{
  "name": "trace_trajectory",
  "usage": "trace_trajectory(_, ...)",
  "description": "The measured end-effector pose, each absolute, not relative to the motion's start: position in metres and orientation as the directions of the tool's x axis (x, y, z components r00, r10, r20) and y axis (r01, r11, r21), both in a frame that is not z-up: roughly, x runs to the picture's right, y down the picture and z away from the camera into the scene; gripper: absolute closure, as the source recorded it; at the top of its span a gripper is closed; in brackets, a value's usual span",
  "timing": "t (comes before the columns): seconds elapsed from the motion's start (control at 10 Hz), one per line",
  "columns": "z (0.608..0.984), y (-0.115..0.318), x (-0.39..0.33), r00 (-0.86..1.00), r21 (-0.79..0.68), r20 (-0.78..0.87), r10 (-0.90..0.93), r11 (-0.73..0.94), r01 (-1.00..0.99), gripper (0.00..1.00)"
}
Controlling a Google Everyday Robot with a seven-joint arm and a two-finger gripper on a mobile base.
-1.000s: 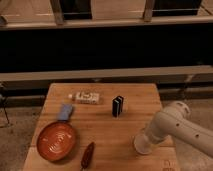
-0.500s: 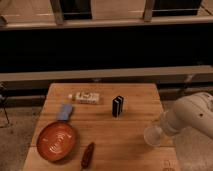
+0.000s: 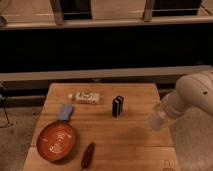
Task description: Place the ceramic cup over the eraser
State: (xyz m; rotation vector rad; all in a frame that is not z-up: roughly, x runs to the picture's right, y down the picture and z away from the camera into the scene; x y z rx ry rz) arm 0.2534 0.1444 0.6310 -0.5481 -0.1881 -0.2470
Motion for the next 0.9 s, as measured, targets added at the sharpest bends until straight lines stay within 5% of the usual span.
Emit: trace_trajectory(0.9, 0.596, 0.064, 0.169, 0.854, -0.385, 0.284, -0.436, 0.763, 0.519, 1.00)
